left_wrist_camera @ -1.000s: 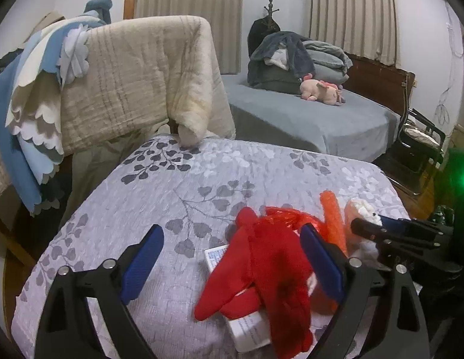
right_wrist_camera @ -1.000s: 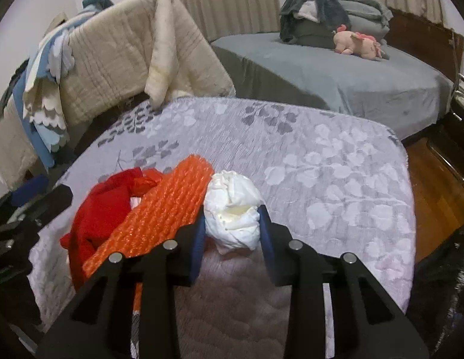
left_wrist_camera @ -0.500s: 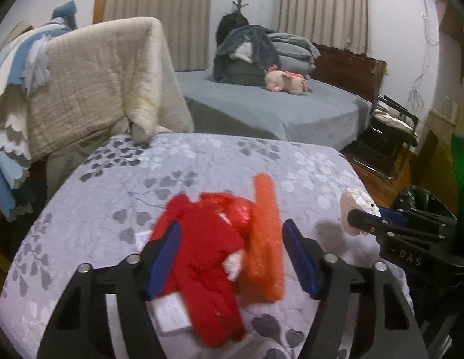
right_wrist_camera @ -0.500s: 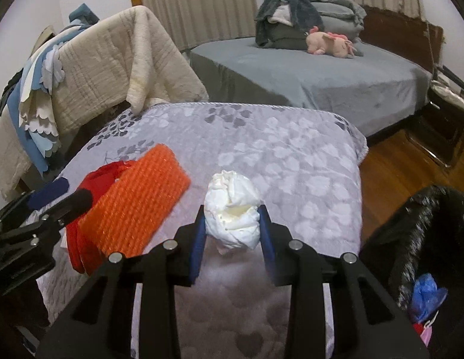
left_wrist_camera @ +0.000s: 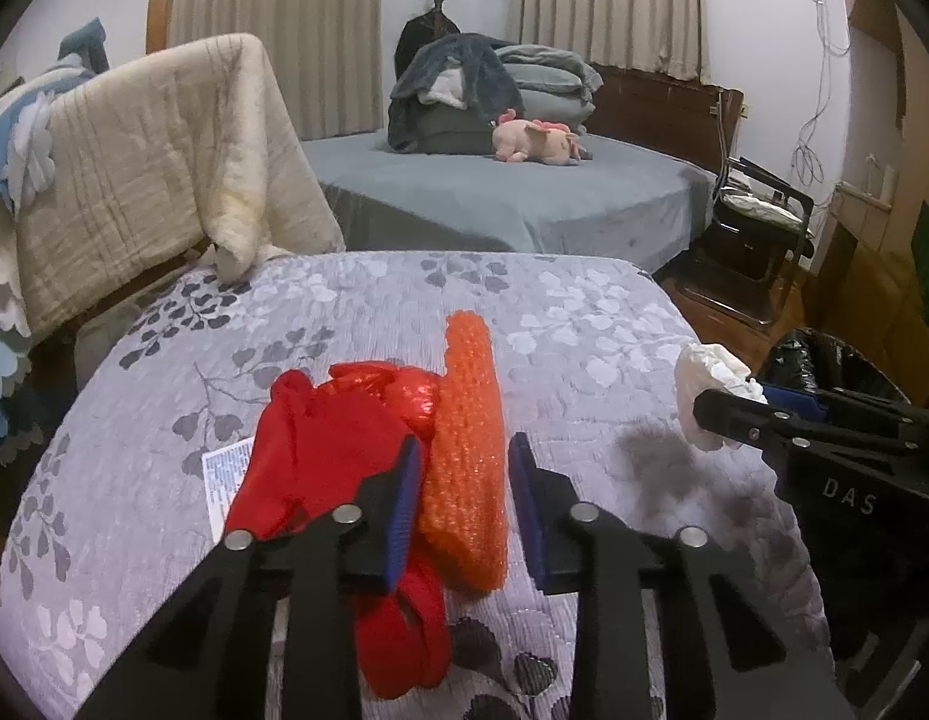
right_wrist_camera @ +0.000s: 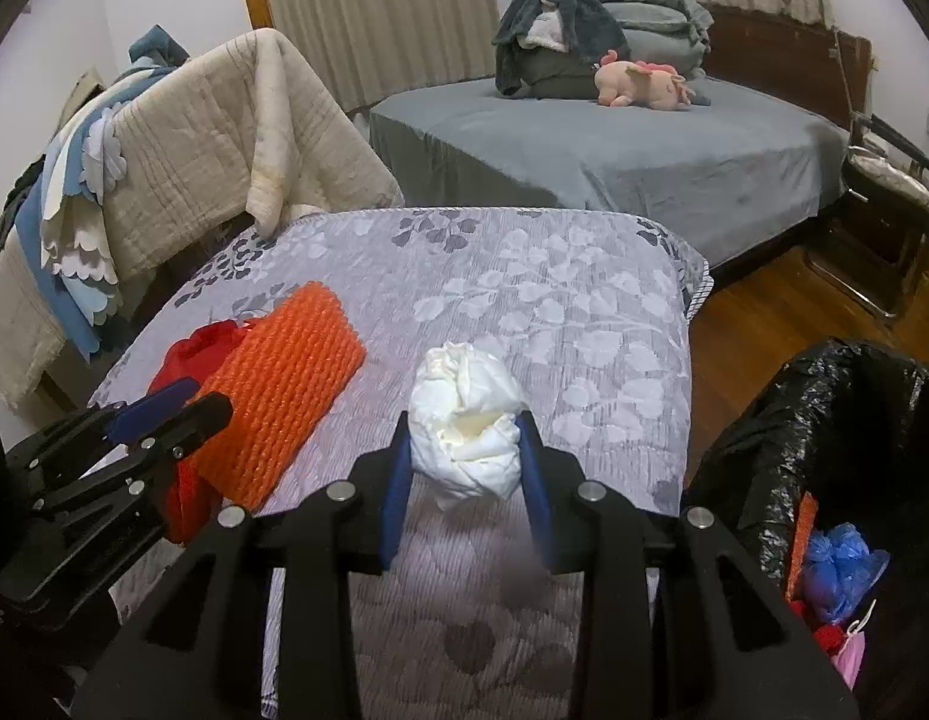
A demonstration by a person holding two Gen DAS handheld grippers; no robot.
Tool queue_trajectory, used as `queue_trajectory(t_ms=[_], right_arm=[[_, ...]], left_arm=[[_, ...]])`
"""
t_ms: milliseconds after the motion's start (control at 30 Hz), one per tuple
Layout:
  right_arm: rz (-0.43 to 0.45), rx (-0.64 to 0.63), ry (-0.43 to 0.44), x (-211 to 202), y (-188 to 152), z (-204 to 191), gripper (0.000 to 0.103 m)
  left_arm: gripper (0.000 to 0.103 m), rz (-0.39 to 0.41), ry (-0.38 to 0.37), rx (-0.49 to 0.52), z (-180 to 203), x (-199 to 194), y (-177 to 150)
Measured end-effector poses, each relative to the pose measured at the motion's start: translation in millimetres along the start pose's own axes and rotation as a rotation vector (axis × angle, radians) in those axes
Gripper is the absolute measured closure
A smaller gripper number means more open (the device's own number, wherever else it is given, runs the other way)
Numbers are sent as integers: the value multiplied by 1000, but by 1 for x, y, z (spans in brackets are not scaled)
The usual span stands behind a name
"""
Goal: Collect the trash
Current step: 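Grasp the orange mesh strip with the left tool while the right tool grasps the white tissue, then carry the orange strip and white tissue over the trash bin with both tools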
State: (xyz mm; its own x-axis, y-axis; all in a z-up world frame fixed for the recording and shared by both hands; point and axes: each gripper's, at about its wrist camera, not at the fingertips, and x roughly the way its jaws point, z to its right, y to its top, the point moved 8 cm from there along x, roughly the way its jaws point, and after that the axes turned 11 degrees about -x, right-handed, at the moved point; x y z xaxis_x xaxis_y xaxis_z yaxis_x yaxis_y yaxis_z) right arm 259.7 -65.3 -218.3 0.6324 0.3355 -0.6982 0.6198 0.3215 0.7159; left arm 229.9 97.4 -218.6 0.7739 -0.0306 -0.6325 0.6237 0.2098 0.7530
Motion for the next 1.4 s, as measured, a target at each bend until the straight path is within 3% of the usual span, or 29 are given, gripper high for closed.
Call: queue_trajectory(t_ms=[267, 533, 667, 900, 1400], right_arm=[[7, 1, 1, -6, 0, -1, 71], [10, 4, -7, -11, 1, 2, 71], [16, 4, -13, -18, 2, 5, 71], [52, 15, -18, -39, 10, 5, 71], [124, 31, -72, -106, 15, 21, 71]], left_arm=[[77, 2, -19, 18, 11, -10, -5], [77, -51, -14, 18, 13, 14, -14], [90, -47, -3, 22, 13, 17, -11], [92, 15, -43, 20, 24, -11, 3], [92, 38, -96, 33, 61, -59, 15]])
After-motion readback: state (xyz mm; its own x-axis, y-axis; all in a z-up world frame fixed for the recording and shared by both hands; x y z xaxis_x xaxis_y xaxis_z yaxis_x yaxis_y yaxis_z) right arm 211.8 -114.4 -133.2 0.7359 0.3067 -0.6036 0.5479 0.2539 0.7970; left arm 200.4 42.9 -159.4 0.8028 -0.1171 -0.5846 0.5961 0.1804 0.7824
